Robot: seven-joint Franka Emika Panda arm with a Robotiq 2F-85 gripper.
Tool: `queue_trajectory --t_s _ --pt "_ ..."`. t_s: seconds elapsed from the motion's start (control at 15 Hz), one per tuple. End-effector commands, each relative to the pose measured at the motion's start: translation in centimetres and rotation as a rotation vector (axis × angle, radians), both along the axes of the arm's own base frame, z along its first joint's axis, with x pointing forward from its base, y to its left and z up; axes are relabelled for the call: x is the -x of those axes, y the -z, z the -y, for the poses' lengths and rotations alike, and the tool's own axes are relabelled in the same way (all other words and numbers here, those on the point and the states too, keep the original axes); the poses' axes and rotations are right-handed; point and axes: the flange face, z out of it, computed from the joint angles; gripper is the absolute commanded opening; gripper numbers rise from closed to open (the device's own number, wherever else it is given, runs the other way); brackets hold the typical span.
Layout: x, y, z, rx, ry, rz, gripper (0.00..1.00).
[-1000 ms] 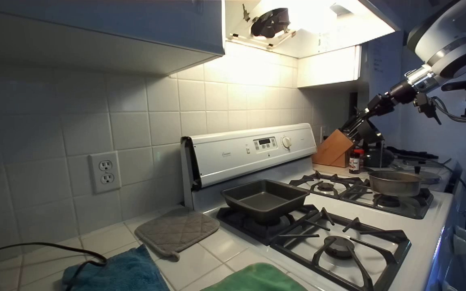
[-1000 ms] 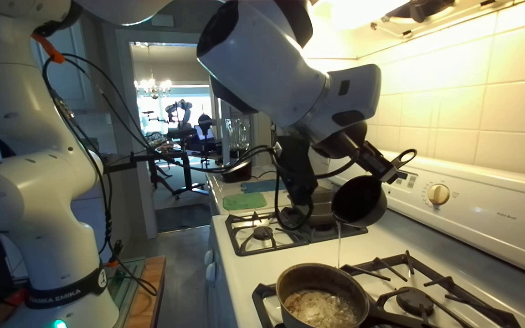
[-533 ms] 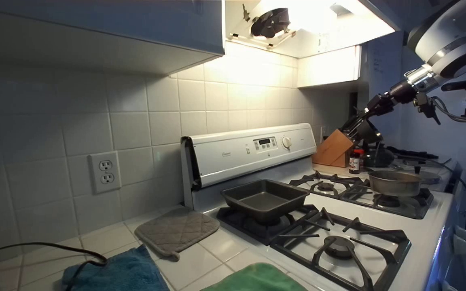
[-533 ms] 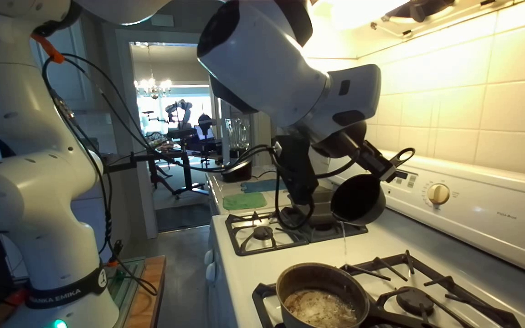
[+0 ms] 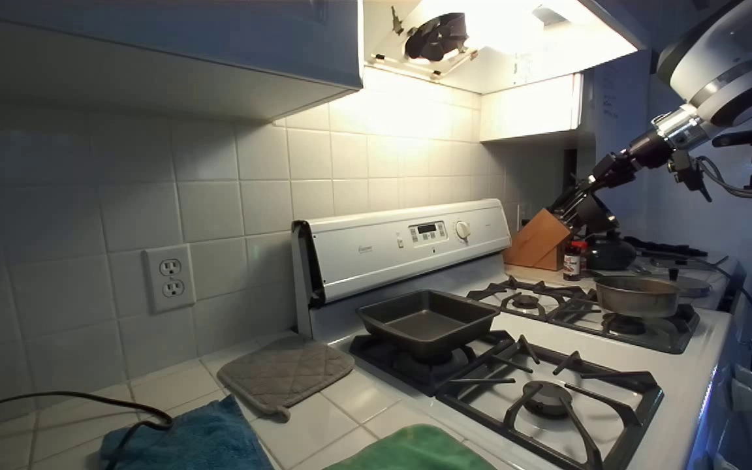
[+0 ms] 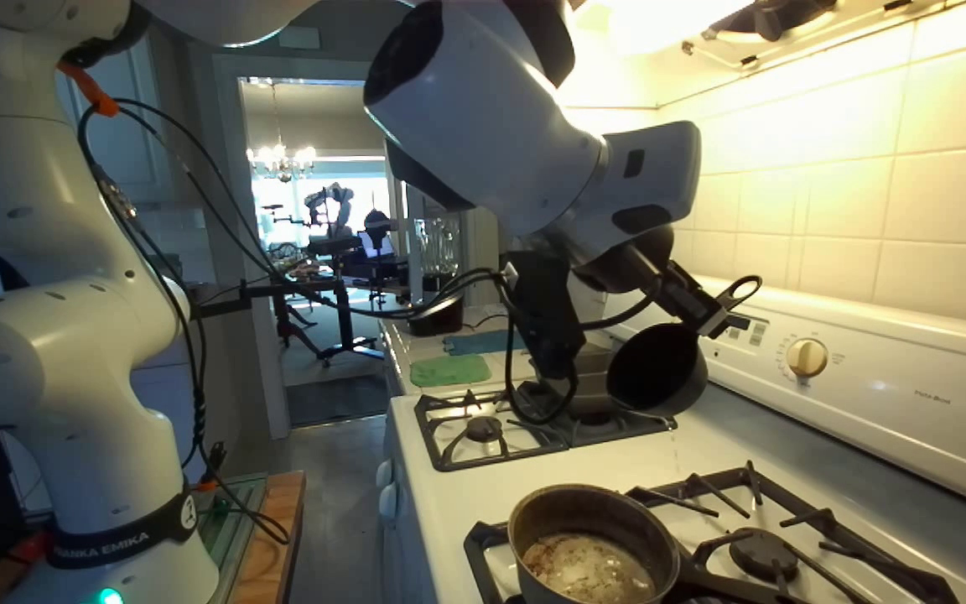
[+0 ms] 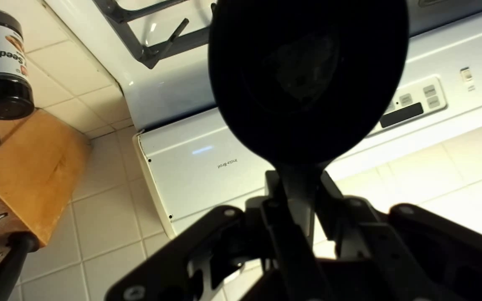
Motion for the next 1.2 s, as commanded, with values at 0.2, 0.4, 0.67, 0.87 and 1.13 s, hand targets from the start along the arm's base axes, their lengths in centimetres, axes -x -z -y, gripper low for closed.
queue_trajectory --t_s 0.2,0.4,0.67,0.87,1.13 --pt "0.0 1.1 0.3 0.011 0.024 -0.180 0.06" --pt "-0.2 1.4 0.7 0.020 0.041 -0.260 0.06" --pt "-0.7 1.7 1.4 0.031 0.076 -0.367 0.06" --pt "-1.4 2.2 2.0 0.015 0.102 -0.466 0.06" --pt "-2.9 2.5 2.8 -0.038 0.148 -0.571 0.06"
